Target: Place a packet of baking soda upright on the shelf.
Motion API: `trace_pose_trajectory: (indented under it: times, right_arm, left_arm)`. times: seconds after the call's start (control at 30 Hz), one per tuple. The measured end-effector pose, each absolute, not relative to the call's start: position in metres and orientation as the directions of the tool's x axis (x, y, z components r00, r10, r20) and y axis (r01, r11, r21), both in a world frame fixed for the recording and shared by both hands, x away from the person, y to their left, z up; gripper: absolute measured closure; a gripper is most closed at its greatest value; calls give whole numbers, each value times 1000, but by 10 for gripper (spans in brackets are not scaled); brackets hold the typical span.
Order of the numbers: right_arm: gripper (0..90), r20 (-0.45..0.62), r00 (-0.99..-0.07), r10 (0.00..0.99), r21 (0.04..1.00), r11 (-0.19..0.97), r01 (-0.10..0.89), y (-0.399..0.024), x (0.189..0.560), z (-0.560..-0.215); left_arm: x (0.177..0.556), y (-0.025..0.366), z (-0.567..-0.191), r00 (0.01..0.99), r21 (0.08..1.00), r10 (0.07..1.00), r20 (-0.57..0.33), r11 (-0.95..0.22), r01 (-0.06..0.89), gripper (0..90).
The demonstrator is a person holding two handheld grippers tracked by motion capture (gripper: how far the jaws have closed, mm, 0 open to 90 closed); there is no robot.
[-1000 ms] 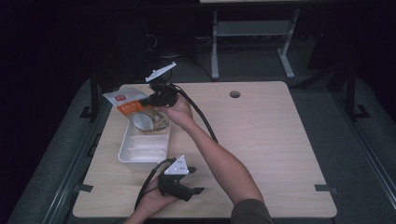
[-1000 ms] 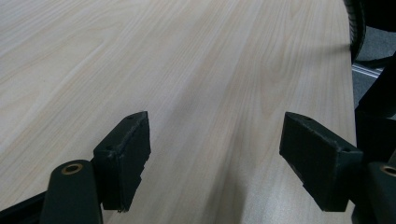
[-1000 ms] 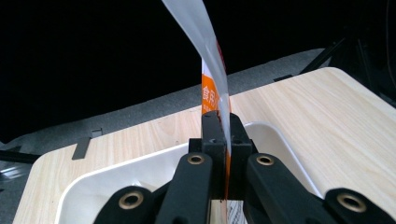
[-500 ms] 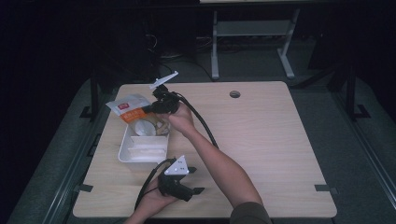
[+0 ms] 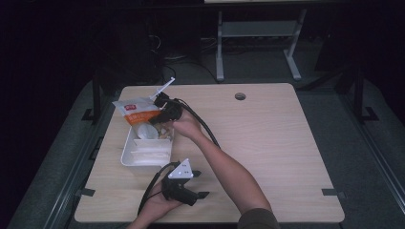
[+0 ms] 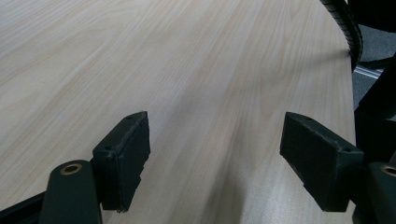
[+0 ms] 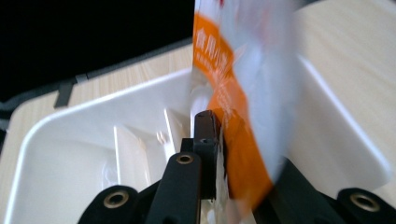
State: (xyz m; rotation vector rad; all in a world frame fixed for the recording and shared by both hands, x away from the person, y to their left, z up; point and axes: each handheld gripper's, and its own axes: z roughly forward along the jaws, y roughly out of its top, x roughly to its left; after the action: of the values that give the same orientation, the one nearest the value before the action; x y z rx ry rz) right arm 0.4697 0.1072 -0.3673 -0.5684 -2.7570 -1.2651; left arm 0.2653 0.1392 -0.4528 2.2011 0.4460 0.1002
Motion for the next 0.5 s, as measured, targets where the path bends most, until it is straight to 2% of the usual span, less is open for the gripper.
trace_pose_trajectory:
  times: [0.2, 0.5]
  right_arm:
    - [887, 222, -923, 313, 720, 586, 372, 105, 474, -377]
    - [873, 246, -911, 331, 728, 558, 399, 97, 478, -387]
  left_arm:
    - [266, 139, -453, 932, 777, 351, -84, -563, 282, 239]
    - [265, 139, -453, 934, 774, 348, -80, -569, 279, 239]
